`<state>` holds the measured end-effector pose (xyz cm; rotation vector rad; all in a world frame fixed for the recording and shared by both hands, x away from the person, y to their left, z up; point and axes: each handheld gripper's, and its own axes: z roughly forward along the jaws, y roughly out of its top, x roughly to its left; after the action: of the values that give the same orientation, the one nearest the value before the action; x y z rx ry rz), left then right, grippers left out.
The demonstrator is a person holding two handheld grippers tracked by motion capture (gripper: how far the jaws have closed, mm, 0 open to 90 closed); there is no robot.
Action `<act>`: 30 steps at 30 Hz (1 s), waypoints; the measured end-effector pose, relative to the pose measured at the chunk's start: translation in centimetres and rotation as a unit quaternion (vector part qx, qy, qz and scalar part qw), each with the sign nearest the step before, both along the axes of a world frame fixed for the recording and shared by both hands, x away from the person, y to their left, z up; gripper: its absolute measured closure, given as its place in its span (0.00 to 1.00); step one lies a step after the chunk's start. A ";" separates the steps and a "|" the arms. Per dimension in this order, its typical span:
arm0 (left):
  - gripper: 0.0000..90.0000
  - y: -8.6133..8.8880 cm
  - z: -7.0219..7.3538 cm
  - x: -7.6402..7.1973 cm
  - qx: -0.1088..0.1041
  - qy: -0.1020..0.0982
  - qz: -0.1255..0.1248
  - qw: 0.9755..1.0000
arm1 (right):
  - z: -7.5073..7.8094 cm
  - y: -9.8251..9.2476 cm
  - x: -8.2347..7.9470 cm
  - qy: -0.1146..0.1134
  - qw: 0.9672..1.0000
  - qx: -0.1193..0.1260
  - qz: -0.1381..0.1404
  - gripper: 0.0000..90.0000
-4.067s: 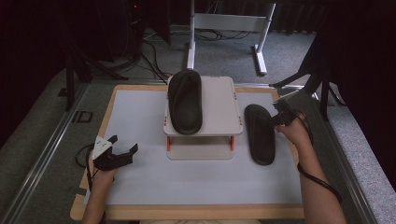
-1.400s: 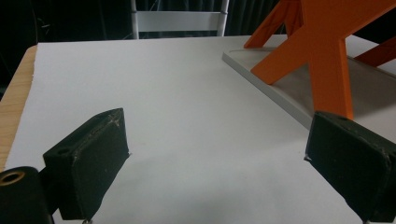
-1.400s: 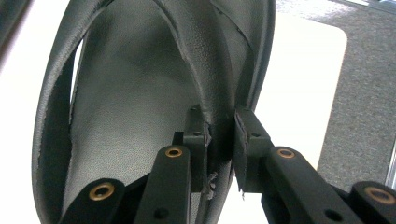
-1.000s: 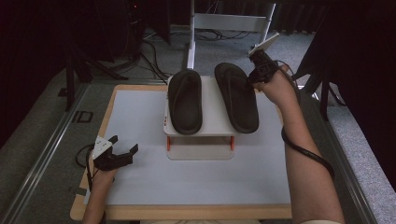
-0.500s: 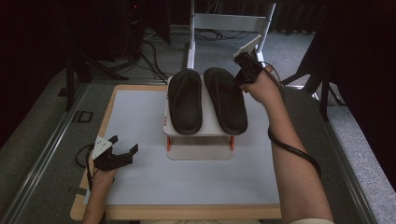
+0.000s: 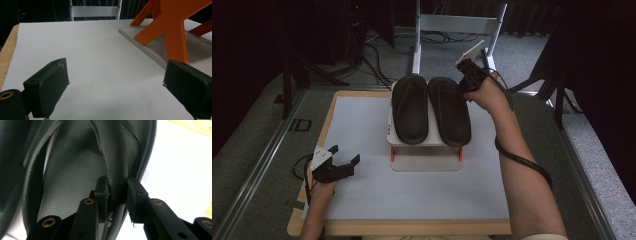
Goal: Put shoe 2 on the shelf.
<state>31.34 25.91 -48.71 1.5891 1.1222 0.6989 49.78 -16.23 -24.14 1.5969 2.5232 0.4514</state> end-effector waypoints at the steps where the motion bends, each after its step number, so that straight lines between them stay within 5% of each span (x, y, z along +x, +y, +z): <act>1: 0.06 0.0 0.0 0.0 0.000 0.000 0.000 1.000 | 0.0 0.0 -0.1 0.003 1.000 0.005 0.003 0.75; 11: 0.06 0.0 0.0 0.0 0.001 0.001 0.001 1.000 | -0.1 0.5 -0.7 0.022 0.999 0.036 0.020 0.72; 26: 0.06 0.0 0.0 0.0 0.000 0.001 0.001 1.000 | 1.1 -1.9 -1.8 -0.079 0.995 0.037 0.041 0.38; 30: 0.06 0.0 0.0 0.0 -0.002 0.002 0.001 1.000 | 1.2 -3.1 -2.1 -0.082 0.996 0.038 0.027 0.34</act>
<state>31.37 25.93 -48.71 1.5871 1.1267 0.6949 47.66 -19.29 -22.96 1.4540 2.4566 0.6645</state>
